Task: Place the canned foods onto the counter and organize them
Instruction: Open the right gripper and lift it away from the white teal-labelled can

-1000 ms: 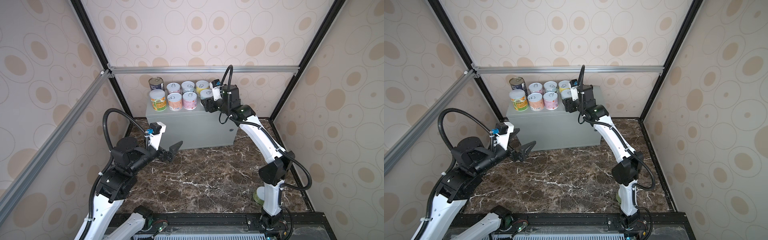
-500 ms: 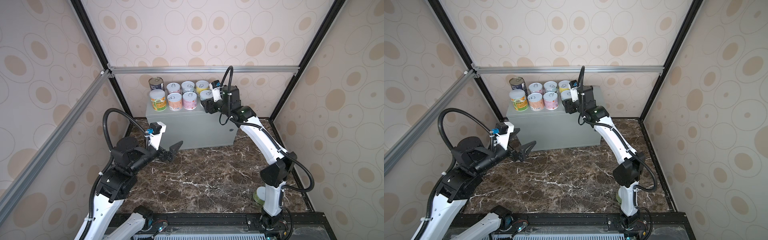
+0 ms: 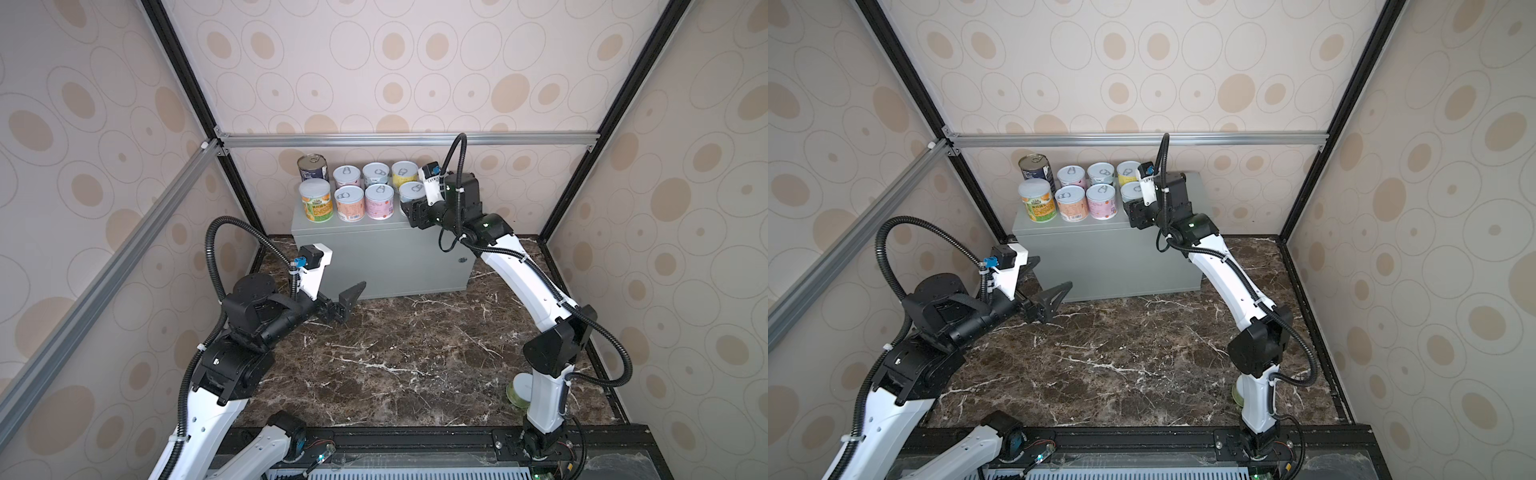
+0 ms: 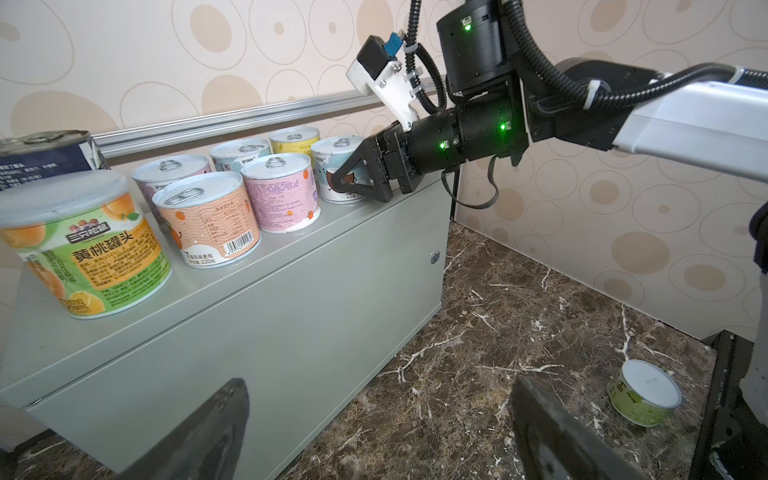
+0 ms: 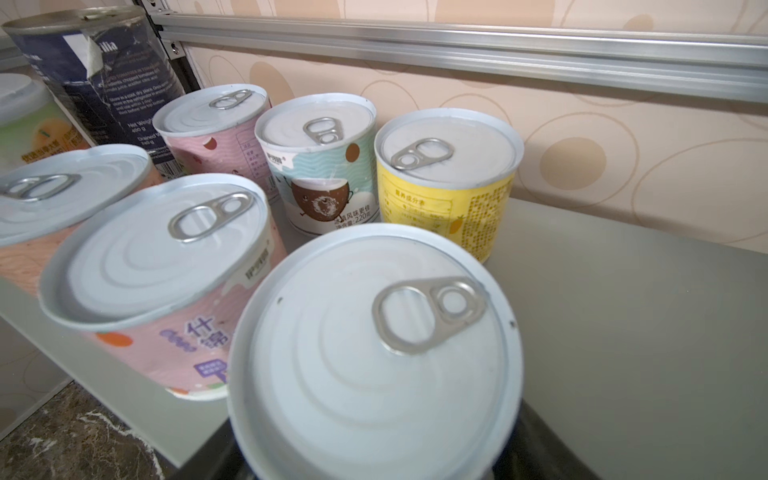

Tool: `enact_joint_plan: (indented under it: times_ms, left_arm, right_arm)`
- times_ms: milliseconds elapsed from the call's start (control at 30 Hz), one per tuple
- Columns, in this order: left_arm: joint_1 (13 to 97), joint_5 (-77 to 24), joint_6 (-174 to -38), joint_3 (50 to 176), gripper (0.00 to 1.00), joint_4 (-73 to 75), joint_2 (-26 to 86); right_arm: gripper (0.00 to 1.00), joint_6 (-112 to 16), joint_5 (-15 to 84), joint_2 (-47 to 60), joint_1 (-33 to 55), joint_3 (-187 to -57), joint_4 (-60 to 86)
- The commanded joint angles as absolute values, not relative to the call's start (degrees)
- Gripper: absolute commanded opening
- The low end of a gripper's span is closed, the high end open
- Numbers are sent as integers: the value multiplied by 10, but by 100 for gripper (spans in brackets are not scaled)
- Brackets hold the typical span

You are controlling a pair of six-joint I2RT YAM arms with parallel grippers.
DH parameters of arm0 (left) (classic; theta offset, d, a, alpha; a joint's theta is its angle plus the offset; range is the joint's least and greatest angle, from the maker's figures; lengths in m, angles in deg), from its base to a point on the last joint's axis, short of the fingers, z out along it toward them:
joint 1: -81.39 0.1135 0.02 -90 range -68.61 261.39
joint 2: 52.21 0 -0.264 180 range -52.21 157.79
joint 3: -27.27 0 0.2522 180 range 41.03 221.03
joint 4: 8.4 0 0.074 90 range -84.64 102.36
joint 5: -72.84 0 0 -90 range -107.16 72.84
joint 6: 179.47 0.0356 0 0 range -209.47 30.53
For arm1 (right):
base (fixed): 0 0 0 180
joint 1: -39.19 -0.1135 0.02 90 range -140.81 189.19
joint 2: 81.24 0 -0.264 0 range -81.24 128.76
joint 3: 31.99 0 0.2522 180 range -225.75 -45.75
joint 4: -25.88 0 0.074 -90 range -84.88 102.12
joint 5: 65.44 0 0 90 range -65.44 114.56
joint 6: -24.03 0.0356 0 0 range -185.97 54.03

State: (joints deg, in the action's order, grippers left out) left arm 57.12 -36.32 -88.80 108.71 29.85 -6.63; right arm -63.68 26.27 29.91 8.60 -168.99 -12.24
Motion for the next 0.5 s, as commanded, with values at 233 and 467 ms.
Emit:
enact_joint_plan:
  times_ms: [233,467]
  left_arm:
    - [570,-368,-886,1092,98,293,-72]
    - [570,-369,-887,1085,98,290,-77]
  right_arm:
    - [95,-664,261,285,80,-1734,-185]
    - [100,-679,252,246,72,-1755,-210]
